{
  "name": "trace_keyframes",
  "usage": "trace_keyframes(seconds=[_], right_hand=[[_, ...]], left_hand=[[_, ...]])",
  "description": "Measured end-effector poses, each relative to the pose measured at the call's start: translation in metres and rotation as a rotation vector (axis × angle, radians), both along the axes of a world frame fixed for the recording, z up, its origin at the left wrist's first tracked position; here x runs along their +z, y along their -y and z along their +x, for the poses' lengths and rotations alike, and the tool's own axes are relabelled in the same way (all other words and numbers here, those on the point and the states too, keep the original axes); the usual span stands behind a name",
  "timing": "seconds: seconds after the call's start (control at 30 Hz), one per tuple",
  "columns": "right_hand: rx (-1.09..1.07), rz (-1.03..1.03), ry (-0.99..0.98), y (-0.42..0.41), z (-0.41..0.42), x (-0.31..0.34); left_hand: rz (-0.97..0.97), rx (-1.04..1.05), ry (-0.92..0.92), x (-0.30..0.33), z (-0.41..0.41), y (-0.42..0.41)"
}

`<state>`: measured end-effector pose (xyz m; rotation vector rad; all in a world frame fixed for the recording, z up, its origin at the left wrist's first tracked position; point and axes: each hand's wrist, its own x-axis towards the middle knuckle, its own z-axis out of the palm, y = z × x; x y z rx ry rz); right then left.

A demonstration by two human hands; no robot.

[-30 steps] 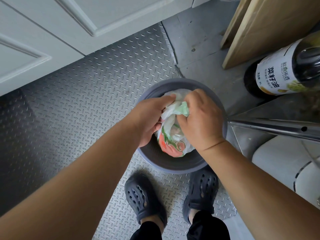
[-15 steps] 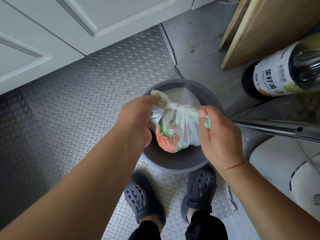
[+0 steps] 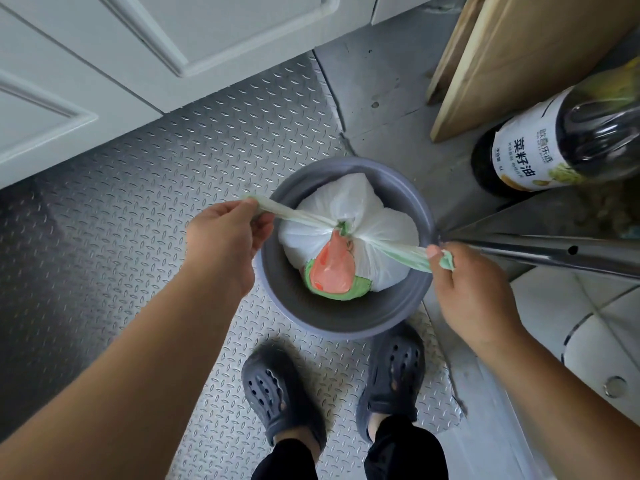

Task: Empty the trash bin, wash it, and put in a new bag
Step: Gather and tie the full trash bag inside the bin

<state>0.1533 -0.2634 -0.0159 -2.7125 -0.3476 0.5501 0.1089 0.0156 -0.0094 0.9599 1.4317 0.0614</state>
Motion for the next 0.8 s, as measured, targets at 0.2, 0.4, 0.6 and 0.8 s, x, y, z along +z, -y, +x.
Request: trace_keyframes(seconds=[0.2, 0.4, 0.6, 0.8], right_hand=[[-0.628, 0.650, -0.365, -0.051, 0.024, 0.012], [-0.084, 0.427, -0.363, -0.117, 0.035, 0.009], [0.174, 0.226, -0.345, -0.128, 0.034, 0.004], [0.113, 0.197, -0.379, -0.120, 0.029, 0.019]], left_hand=[[0.101, -0.180, 0.199, 0.021, 0.013, 0.011], [0.184, -0.398, 0.260, 0.036, 0.026, 0.028], [0.181, -0.491, 0.221, 0.041, 0.024, 0.031], [0.265, -0.569, 0.038, 0.051, -0.018, 0.012]])
